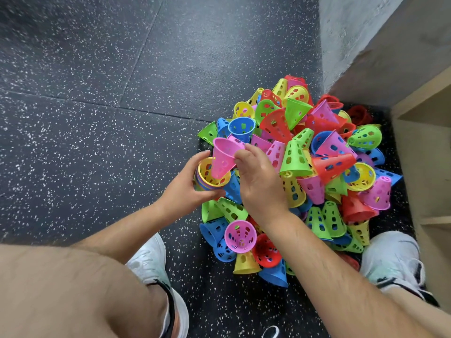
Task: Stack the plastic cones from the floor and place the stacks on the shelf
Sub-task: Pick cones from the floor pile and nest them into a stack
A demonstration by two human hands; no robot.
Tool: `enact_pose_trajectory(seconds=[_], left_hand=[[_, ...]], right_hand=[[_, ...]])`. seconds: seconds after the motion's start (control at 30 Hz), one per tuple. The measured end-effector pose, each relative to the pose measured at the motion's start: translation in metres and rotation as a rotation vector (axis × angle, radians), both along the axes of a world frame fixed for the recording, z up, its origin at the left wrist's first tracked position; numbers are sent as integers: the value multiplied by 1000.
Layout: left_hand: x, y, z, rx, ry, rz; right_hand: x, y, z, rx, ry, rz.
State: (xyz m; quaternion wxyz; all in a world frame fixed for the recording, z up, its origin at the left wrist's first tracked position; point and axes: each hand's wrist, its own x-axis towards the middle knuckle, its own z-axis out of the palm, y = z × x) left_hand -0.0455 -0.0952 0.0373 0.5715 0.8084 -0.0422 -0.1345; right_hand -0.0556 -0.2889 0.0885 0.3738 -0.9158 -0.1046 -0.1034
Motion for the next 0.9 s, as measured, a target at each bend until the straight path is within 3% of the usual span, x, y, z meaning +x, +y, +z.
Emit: enact_pose_trajectory(seconds=[0.3, 0.4, 0.53, 0.73, 0.9], left_hand=[[6, 2, 2, -3, -8, 74], [9, 7, -5, 16, 8, 71], [12, 9, -10, 32, 35, 63], [15, 13, -13, 32, 68, 57], [18, 19, -15, 44, 79, 59]], right_hand=[[4, 6, -10, -65, 221, 137], [14, 4, -10, -132, 192, 153], [43, 3, -12, -355, 107, 110], [80, 11, -12, -737, 200, 127], [87, 18, -11, -824, 312, 89]])
